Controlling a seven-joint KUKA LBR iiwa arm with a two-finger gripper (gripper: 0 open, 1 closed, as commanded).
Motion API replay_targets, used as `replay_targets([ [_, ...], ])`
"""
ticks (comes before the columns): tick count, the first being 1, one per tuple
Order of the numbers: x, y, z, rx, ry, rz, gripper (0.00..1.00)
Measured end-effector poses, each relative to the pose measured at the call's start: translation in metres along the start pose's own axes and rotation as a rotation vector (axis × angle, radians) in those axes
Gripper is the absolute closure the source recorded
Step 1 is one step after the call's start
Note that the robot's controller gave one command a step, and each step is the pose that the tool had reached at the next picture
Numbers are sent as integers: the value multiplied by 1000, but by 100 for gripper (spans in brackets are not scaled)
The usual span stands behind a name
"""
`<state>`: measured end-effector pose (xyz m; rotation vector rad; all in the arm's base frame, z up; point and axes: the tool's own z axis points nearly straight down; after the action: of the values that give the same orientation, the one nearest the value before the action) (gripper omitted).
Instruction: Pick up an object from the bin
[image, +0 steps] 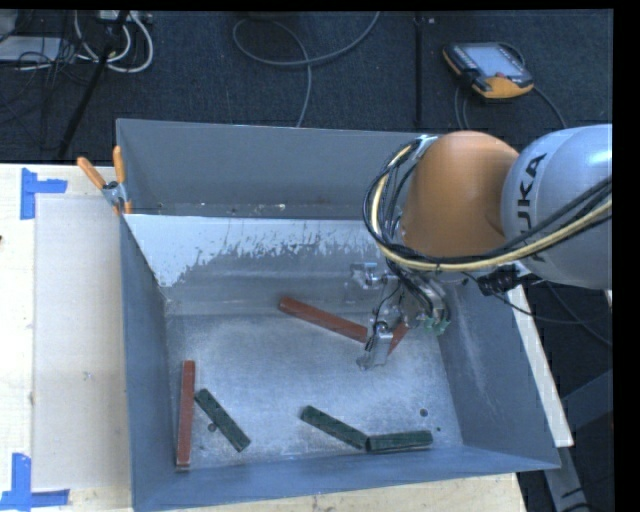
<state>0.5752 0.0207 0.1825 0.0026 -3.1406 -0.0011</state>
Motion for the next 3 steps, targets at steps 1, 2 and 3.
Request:
replay_targets([
  [1,0,0,0,0,0,0,0],
  [2,-2,-8,39,-1,-9,34,0],
  [3,-36,-23,113,1,-2,201,100],
])
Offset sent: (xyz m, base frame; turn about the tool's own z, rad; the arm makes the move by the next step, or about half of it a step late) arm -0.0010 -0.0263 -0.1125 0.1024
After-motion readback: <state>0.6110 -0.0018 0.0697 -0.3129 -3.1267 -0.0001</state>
